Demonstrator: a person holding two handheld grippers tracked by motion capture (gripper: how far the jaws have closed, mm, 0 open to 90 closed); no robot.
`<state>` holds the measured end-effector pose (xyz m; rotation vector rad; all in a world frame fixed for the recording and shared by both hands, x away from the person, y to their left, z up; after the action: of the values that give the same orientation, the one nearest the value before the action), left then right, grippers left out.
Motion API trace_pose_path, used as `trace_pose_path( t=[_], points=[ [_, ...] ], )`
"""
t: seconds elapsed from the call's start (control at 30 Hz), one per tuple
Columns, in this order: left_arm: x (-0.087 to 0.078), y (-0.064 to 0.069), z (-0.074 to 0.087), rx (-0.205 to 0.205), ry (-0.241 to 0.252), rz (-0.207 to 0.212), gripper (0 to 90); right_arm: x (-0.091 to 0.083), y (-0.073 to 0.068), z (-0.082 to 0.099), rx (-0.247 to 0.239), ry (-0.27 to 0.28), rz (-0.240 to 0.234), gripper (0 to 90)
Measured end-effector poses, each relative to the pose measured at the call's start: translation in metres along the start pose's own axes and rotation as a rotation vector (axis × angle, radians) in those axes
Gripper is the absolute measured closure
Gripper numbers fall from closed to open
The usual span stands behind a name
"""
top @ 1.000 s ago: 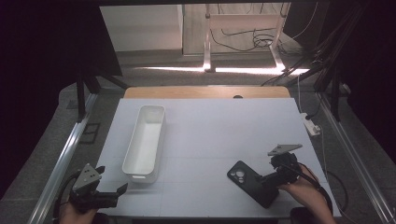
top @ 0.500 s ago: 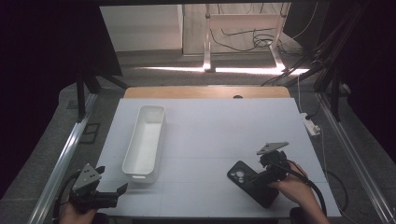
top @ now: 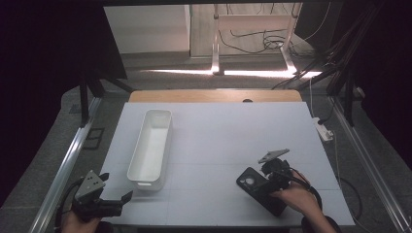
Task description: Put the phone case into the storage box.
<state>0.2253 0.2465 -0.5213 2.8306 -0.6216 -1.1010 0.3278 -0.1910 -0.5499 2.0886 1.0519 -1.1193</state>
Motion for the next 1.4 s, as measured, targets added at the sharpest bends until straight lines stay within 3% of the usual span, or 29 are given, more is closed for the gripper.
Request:
trace_pose_path(
  t=[0.33,0.57,0.73,0.83,1.17,1.4],
  points=[
    [0.0,0.0,0.0,0.001,0.002,0.001,0.7,0.014,-0.008,0.016,-0.012,-0.058,-0.011,0.0],
    [-0.001,-0.001,-0.001,-0.013,0.011,0.001,0.4,0.027,-0.01,0.028,-0.065,-0.152,0.009,0.0],
    [-0.001,-0.002,-0.001,-0.017,0.012,0.004,0.4,0.026,-0.011,0.028,-0.058,-0.156,-0.004,1.4],
    [-0.001,-0.001,0.0,-0.015,0.007,0.014,1.0,0.022,-0.011,0.027,-0.07,-0.151,-0.009,12.8],
    [0.001,-0.001,0.0,-0.021,-0.01,0.014,1.0,0.02,-0.01,0.025,-0.051,-0.151,-0.026,14.8],
    [-0.001,-0.004,-0.001,-0.051,0.01,0.038,0.7,0.013,-0.006,0.019,-0.029,-0.087,-0.02,14.8]
  ],
)
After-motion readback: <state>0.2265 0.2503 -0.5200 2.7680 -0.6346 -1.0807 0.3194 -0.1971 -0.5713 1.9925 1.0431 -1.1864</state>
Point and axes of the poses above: each handheld gripper's, and its own axes: x roughly forward along the jaws, z roughly out of its underside, y roughly to its right, the point moved 8 cm from there along x, roughly forward along the jaws, and after that the axes turned 13 degrees about -x, right-handed, at the moved point
